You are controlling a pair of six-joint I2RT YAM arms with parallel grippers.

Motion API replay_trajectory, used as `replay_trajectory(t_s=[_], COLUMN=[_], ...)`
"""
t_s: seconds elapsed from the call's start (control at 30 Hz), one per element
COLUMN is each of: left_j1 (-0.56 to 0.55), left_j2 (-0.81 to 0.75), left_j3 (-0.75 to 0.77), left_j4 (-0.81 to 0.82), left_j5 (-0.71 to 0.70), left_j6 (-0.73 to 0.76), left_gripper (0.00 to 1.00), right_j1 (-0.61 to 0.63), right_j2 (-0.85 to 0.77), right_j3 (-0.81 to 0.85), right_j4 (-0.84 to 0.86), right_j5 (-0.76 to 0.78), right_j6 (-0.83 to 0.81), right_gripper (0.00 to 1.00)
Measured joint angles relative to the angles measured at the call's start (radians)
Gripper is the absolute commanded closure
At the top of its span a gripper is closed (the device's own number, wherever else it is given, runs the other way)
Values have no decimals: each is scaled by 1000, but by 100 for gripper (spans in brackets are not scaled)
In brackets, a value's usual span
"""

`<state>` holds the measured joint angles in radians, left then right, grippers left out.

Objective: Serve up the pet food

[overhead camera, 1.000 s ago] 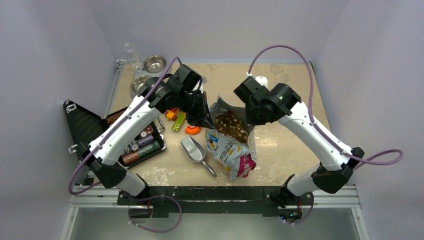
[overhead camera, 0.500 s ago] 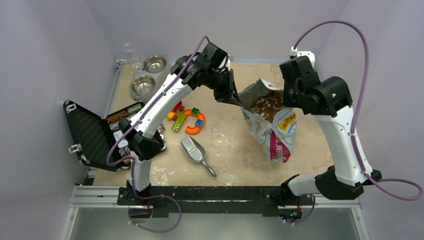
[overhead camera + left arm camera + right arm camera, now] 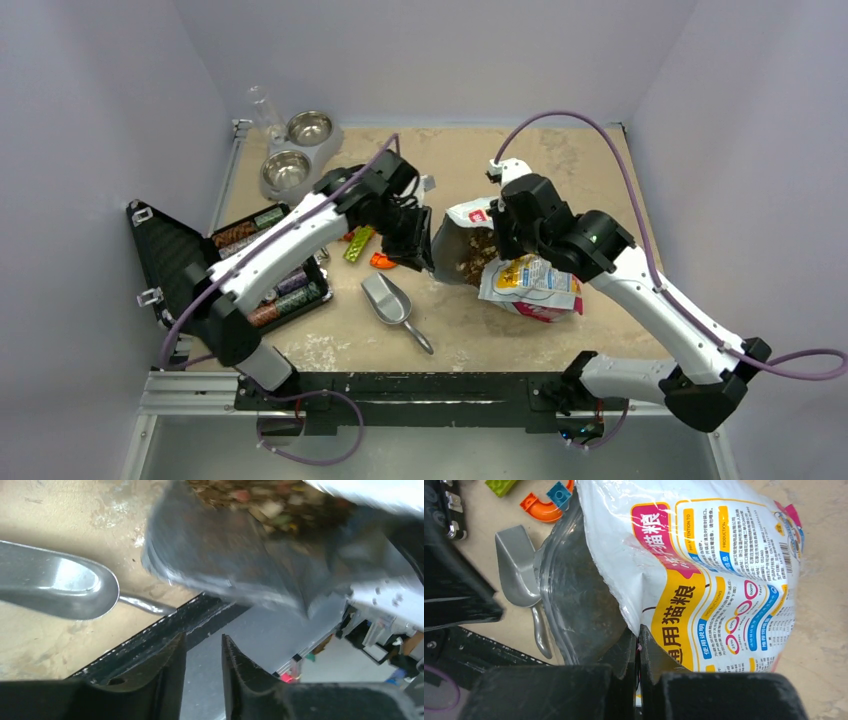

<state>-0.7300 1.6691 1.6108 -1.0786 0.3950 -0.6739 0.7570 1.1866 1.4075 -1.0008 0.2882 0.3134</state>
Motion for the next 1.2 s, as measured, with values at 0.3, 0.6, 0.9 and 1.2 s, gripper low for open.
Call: replay_trajectory(t_s=[0.3, 0.6, 0.9, 1.2], left_j1=[18, 187, 155, -38], left_j2=[-496, -323, 11, 228], left_j3=[-152, -187, -185, -50], left_j4=[83, 86, 203, 293], left_j5=[-57, -130, 24, 101], left_j6=[50, 31, -59, -164], left_gripper=[49, 52, 54, 52], right_j1=[-3, -6, 6, 0], right_j2=[-127, -158, -170, -243], right_j3=[-105, -128, -207, -224], right_j4=[53, 47, 96, 79], right_j5=[-61, -133, -254, -204], right_j6=[-43, -69, 5, 43], right_gripper=[100, 100, 100, 100])
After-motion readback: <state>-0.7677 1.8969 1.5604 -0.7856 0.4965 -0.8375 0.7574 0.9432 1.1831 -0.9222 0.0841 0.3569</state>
